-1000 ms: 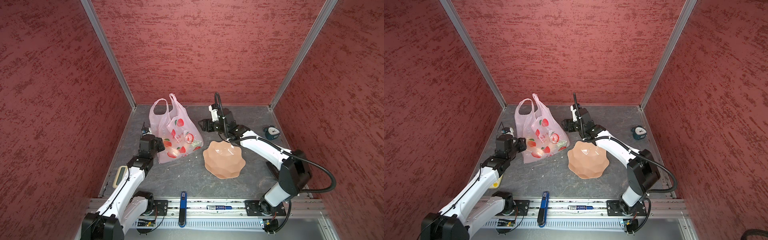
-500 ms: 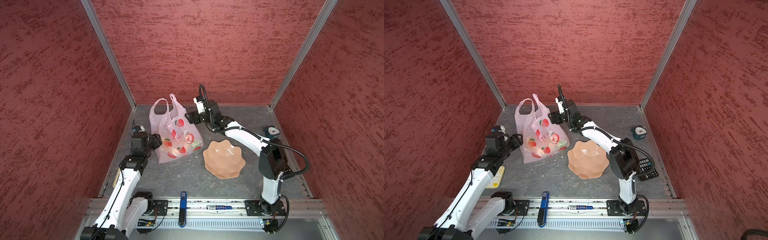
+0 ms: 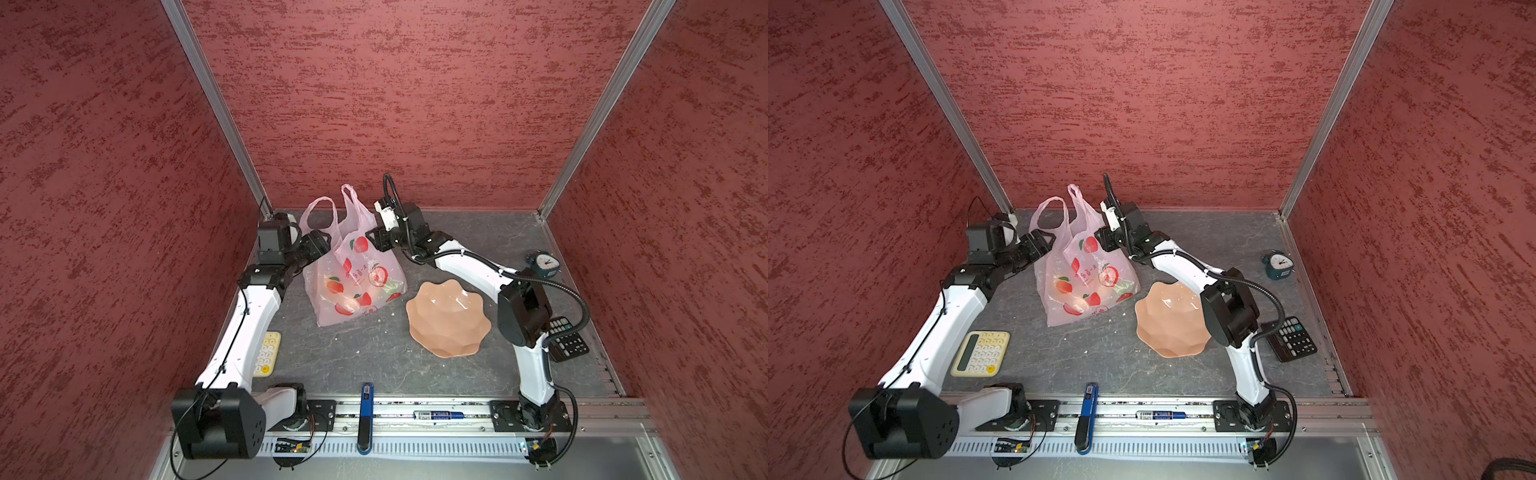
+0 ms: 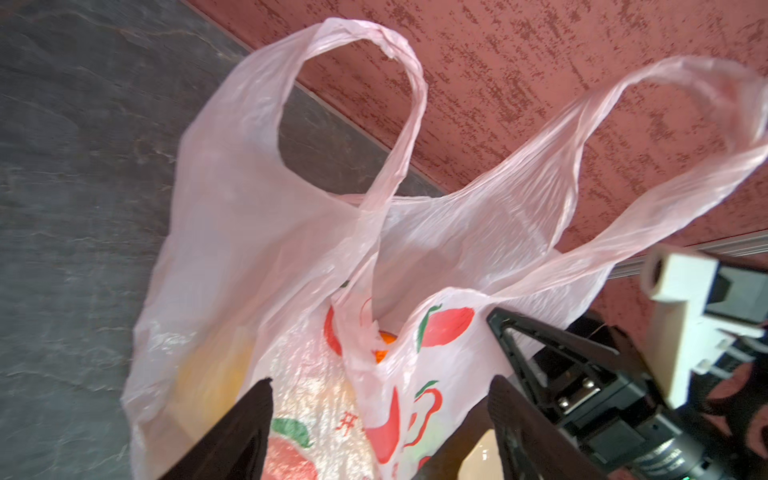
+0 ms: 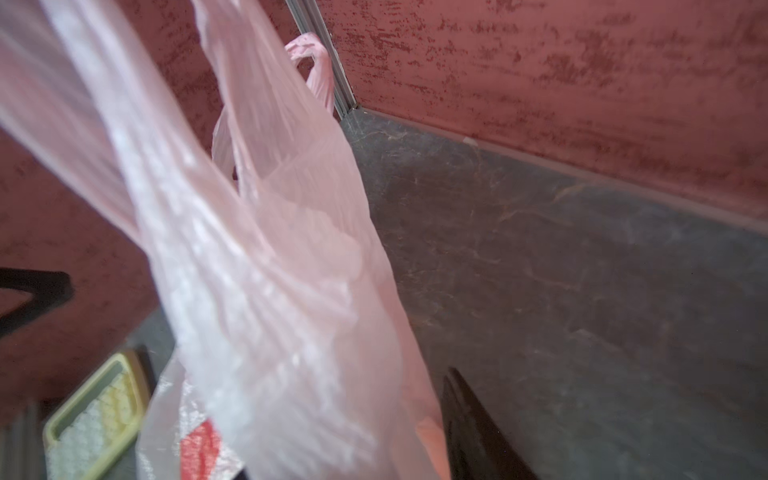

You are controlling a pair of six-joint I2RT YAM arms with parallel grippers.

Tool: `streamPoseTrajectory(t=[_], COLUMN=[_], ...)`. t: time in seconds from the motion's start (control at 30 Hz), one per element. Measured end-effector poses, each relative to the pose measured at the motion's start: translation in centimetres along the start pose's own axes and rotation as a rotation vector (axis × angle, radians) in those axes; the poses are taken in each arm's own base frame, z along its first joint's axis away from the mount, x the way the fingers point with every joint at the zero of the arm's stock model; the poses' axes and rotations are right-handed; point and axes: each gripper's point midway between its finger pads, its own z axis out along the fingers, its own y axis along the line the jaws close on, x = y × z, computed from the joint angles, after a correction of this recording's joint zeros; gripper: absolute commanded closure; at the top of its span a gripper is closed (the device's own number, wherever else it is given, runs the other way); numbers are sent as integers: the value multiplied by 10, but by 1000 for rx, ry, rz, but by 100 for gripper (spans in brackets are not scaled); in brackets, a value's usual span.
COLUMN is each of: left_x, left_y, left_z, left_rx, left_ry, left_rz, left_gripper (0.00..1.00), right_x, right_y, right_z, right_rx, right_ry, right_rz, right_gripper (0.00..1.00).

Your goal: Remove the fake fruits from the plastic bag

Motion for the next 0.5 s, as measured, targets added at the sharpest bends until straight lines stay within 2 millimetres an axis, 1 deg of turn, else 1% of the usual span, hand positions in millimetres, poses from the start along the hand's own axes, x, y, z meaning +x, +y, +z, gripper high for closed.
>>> streamPoseTrajectory(t=[0.1,0.17,0.23,0.4,0.5], left_x=[-12,-21,-28,-38,-37], left_y=[-10,-16,-19,-18,-16], left_z=[16,28,40,67,80], left_rx=[32,45,45,25,11], left_ry=[31,45,59,93,125], left_rz=[6,16,31,67,87], left_gripper=[14,14,14,14,14], right_x=[1,8,20,50,54], right_y=[3,4,4,7,13], right_z=[0,2,3,4,-2], right_rx=[-18,-31,-38,-58,-75], right_ry=[2,12,33,89,91], right_rz=[3,9,19,43,53], right_gripper=[73,76,78,81,82])
